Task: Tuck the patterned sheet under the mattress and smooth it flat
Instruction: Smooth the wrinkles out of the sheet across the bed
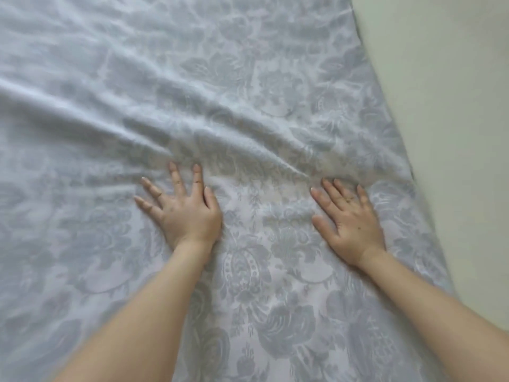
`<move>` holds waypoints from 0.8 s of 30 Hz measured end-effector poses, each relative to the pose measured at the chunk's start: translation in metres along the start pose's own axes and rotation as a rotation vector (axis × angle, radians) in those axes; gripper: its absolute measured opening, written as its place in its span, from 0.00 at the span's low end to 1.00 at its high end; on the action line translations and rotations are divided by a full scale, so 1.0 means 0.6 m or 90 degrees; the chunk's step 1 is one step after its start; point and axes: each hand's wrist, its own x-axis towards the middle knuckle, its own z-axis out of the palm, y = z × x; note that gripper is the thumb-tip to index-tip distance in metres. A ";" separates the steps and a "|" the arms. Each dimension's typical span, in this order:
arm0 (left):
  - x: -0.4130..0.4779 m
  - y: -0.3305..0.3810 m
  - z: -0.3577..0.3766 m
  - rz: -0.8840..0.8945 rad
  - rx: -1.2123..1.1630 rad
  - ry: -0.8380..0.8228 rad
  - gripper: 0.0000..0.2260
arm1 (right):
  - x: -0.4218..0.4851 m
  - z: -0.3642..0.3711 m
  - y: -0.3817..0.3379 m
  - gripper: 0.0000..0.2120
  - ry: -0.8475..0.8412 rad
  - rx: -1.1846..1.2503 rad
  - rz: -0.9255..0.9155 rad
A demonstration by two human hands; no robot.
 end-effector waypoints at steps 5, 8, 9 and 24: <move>0.005 0.004 -0.009 -0.006 -0.039 -0.030 0.24 | 0.118 -0.085 -0.202 0.25 0.107 0.417 -0.015; 0.009 0.003 -0.020 -0.012 -0.029 -0.011 0.26 | 0.252 -0.121 -0.386 0.21 -0.123 0.577 -0.287; 0.010 0.002 -0.024 -0.010 -0.017 -0.027 0.24 | 0.283 -0.116 -0.443 0.21 -0.199 0.533 -0.364; 0.307 0.063 -0.018 0.039 0.006 0.007 0.26 | 0.517 -0.003 -0.006 0.32 0.072 0.006 -0.019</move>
